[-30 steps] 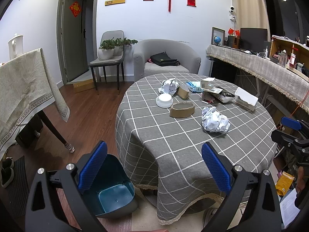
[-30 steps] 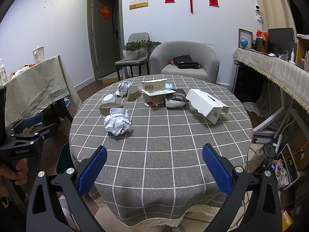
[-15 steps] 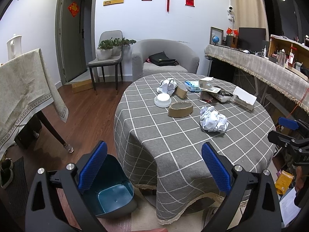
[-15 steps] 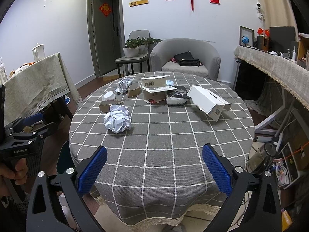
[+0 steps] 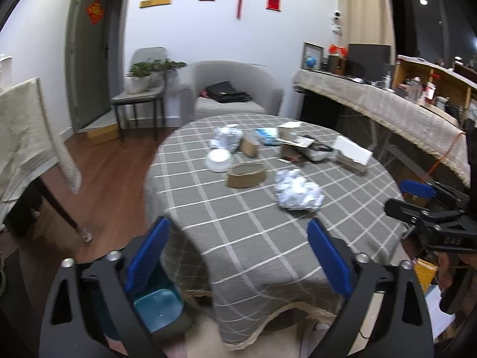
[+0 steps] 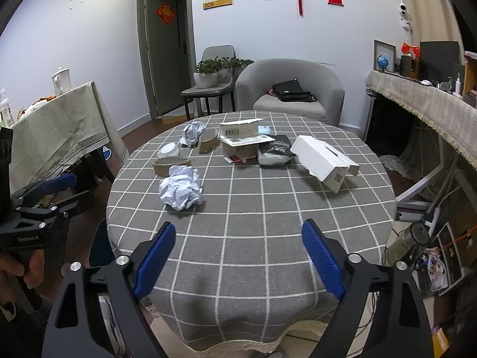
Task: Collect trash
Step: 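Grasp the crumpled white paper with the left tool while the right tool grasps the white box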
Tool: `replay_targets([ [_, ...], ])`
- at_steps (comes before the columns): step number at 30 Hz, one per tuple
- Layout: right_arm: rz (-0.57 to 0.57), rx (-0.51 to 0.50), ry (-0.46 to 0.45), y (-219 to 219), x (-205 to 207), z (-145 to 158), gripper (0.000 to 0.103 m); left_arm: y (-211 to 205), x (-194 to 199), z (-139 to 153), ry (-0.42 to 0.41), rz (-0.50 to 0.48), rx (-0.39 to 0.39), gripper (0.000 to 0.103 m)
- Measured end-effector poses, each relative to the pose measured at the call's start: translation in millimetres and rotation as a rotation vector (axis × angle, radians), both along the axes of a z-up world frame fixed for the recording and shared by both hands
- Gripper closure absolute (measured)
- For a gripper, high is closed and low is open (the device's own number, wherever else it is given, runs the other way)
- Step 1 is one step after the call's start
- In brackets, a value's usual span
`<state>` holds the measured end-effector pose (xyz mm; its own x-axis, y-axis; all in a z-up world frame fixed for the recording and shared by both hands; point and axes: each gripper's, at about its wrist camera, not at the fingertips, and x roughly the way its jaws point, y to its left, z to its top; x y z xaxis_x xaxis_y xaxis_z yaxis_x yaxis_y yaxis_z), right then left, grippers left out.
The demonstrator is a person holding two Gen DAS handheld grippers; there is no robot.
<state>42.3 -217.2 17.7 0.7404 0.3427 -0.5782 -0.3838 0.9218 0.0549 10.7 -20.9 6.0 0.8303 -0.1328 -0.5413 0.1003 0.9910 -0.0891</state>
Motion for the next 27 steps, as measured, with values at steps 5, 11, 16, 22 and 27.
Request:
replay_targets([
  [5, -0.013, 0.02, 0.011, -12.6, 9.1, 0.4, 0.019, -16.9, 11.8, -4.4, 0.02, -0.067, -0.022, 0.024],
  [11, -0.021, 0.025, 0.019, -24.1, 22.1, -0.1, 0.022, -31.5, 32.4, -11.2, 0.044, -0.097, -0.036, 0.032],
  [16, -0.034, 0.031, 0.028, -37.9, 32.5, -2.1, 0.022, -46.5, 54.0, -17.6, 0.067, -0.118, -0.044, 0.033],
  [22, -0.046, 0.047, 0.04, -52.7, 44.6, -3.4, 0.022, -58.2, 73.4, -25.6, 0.09, -0.128, -0.039, 0.031],
  [27, -0.057, 0.056, 0.048, -63.0, 56.7, -4.9, 0.022, -63.2, 91.4, -30.7, 0.105, -0.131, -0.062, 0.031],
])
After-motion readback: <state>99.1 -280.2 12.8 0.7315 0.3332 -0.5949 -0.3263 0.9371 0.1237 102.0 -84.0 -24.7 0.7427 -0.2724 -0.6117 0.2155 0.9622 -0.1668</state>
